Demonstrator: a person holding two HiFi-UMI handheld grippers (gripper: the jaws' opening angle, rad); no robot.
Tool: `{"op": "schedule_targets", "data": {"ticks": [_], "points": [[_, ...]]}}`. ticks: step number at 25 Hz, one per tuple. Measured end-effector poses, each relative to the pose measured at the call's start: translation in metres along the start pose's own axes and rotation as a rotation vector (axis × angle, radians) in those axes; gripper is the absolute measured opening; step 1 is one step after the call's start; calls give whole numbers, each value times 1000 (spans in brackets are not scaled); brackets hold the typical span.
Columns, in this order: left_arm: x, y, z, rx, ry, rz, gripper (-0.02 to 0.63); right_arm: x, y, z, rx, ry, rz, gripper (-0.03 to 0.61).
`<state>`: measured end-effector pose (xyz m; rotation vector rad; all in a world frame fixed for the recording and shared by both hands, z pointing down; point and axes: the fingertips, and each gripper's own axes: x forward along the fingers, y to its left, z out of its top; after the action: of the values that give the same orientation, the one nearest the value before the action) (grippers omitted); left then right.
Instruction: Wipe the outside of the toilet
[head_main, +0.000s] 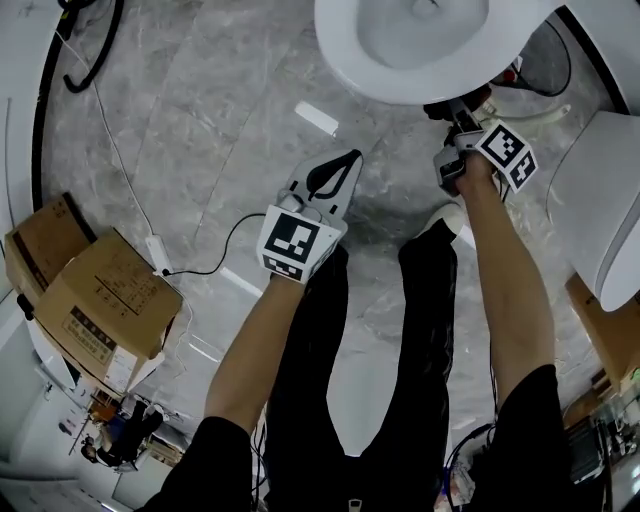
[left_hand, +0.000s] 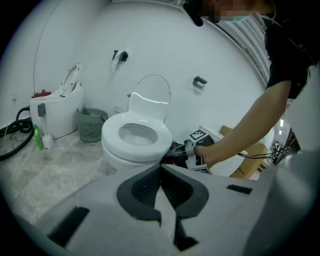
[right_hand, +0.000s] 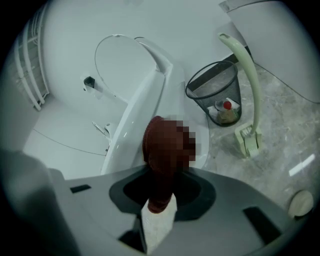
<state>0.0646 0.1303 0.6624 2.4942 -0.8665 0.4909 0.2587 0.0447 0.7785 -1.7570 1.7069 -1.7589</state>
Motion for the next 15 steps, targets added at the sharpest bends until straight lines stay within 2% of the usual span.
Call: {"op": "schedule_targets", "data": {"ticks": [4, 8, 15], "points": [[-30, 20, -16, -23, 0, 20, 0, 4, 12, -40, -50, 34, -10, 101], [-51, 34, -25, -40, 2, 42, 0, 7, 21, -64, -51, 58, -14, 101], [-72, 49, -33, -49, 8, 64, 0, 20, 55, -121, -112, 176, 38, 101]]}}
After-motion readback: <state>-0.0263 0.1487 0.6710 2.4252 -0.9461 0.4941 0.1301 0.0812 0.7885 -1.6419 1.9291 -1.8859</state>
